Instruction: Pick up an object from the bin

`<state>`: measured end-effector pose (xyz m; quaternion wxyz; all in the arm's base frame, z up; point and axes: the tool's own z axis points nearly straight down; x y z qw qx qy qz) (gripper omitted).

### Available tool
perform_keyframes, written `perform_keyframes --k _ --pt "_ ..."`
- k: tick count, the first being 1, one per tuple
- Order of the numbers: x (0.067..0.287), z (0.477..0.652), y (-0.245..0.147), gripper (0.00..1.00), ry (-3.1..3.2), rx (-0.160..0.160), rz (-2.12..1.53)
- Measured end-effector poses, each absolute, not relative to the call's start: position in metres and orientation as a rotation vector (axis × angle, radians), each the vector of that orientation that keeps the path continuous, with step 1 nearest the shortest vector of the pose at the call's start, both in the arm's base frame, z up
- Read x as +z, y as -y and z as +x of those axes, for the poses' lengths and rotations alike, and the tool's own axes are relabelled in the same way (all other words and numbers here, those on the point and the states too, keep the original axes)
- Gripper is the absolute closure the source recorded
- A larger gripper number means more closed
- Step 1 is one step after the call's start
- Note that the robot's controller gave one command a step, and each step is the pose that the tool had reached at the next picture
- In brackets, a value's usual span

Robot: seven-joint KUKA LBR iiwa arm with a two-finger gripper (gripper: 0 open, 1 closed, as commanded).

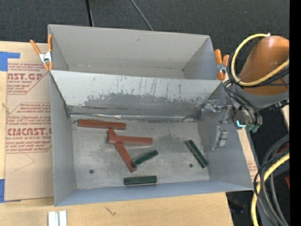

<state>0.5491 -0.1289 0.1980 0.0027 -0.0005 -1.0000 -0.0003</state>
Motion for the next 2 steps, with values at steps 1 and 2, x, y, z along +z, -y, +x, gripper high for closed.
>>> perform_keyframes --k 1,2 --pt "0.202 0.551 0.128 0.0 3.144 0.001 0.001" --pt "0.146 0.554 0.127 0.0 3.149 0.001 -0.09"
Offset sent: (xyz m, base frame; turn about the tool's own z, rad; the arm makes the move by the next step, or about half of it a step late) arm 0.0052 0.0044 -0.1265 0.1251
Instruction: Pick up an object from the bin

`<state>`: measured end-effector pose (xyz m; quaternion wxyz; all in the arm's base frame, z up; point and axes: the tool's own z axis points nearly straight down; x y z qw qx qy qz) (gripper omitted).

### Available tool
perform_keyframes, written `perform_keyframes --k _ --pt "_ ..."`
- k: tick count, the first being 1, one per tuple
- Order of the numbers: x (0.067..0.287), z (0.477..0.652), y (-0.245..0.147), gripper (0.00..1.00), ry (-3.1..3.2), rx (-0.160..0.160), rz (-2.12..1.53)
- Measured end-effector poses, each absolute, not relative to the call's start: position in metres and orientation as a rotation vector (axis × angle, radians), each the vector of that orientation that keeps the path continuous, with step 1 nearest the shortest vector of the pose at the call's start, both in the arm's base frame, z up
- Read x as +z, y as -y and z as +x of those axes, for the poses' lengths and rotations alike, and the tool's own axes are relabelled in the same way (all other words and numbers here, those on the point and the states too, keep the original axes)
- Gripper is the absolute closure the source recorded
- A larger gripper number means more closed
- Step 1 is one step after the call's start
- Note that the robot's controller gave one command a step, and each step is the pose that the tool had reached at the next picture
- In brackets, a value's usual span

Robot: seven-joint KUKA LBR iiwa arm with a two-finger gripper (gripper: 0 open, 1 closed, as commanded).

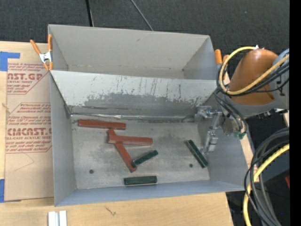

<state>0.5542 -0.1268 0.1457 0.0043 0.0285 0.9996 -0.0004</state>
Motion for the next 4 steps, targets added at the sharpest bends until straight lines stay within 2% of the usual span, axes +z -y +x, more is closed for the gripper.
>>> perform_keyframes --k 1,2,3,4 --pt "0.096 0.527 0.123 0.0 -3.106 0.001 0.459" --pt "0.07 0.531 0.126 1.0 -3.075 0.001 0.629" --pt "0.07 0.53 0.126 1.0 -3.077 -0.001 0.63" --pt "0.217 0.533 0.127 1.0 -3.083 0.0 0.584"
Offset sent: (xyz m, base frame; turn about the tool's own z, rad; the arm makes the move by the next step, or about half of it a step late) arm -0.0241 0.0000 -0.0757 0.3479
